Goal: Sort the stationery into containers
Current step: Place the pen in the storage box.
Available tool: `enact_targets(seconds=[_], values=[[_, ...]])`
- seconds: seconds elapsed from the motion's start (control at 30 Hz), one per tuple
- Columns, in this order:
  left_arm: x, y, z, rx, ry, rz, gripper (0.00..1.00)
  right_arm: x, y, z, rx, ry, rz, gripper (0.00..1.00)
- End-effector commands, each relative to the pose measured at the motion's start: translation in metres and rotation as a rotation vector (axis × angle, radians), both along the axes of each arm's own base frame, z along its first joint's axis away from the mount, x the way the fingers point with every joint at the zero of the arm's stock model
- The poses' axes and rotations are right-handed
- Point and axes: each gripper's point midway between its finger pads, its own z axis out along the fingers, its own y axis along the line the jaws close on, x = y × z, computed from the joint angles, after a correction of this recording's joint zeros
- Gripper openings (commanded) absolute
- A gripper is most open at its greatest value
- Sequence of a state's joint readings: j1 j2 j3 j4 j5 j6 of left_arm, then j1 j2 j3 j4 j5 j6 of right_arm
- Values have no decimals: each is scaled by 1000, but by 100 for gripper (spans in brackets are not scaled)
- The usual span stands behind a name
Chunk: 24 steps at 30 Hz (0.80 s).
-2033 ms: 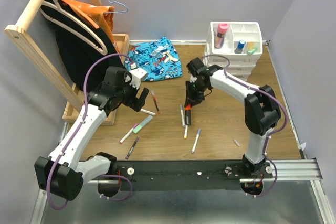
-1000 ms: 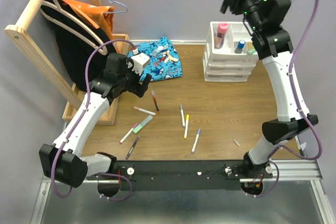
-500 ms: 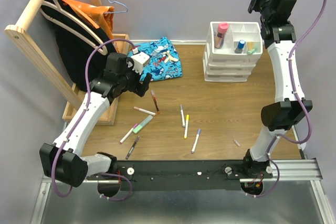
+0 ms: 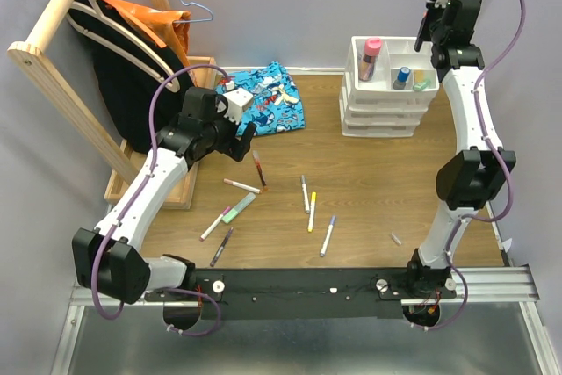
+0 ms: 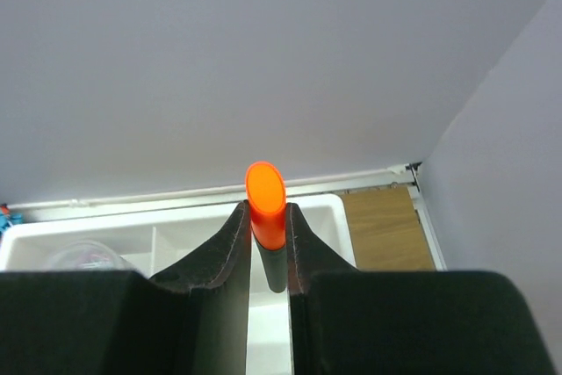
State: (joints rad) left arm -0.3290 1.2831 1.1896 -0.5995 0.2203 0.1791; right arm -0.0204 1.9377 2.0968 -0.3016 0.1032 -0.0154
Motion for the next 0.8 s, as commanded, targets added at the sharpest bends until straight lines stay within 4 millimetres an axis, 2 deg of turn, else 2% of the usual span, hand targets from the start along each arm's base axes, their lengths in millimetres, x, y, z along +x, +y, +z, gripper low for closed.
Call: enact_targets(seconds=[0.0, 0.27, 0.33, 0.37, 0.4, 0.47, 0.63, 0.67, 0.77], values=[[8, -3, 14, -16, -30, -4, 99, 8, -13, -22, 13, 42, -21, 1], [12, -5, 11, -12, -13, -5, 99, 20, -20, -46, 17, 86, -24, 2], [14, -5, 12, -14, -16, -4, 99, 20, -18, -46, 47, 85, -26, 12], [15, -5, 12, -13, -17, -3, 99, 19, -17, -44, 51, 83, -22, 24], [16, -6, 13, -14, -22, -4, 99, 18, -15, -42, 57, 80, -15, 29], [16, -6, 13, -13, -25, -5, 99, 13, -14, -35, 63, 68, -14, 41], [11, -1, 15, 6, -31, -4, 99, -7, -12, -5, 88, 23, -16, 47], [10, 1, 16, 13, -34, -4, 99, -18, -10, 12, 92, 0, -14, 47], [7, 5, 25, 27, -75, -7, 99, -41, 1, 24, 141, 2, 28, 47]])
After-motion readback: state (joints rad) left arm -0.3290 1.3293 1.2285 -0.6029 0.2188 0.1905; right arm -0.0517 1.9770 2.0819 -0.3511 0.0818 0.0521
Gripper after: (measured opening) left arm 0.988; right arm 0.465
